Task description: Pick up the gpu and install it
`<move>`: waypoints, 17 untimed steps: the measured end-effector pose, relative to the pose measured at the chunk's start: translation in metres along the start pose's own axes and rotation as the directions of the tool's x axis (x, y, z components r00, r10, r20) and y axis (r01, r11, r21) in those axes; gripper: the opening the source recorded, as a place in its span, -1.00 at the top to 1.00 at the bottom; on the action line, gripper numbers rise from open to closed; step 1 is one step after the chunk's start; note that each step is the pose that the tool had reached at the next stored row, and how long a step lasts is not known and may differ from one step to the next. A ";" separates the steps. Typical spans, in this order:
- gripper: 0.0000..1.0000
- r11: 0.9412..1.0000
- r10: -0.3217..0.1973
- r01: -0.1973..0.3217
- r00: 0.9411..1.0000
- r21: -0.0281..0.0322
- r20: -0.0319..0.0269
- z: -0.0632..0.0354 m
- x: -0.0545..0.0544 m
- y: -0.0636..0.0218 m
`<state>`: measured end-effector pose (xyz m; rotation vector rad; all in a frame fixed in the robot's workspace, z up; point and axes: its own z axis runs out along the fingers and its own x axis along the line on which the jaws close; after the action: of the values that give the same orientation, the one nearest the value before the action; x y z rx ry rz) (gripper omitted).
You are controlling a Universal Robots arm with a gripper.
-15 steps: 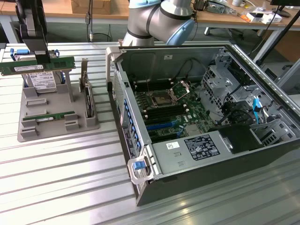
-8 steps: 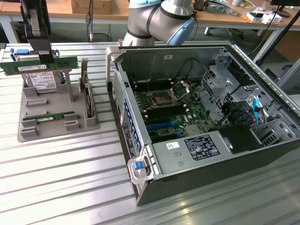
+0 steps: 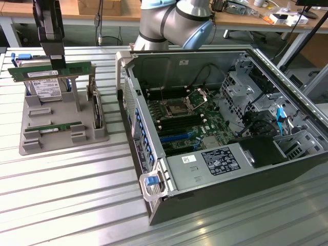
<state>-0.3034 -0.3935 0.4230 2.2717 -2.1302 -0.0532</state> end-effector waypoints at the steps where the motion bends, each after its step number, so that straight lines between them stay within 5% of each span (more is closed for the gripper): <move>1: 0.75 1.000 0.000 0.000 1.000 0.000 0.000 0.0000 0.000 -0.0007; 17: 0.75 1.000 0.000 0.000 1.000 0.000 0.000 -0.0009 0.001 -0.0199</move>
<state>-0.2834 -0.3935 0.4231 2.2716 -2.1302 -0.0533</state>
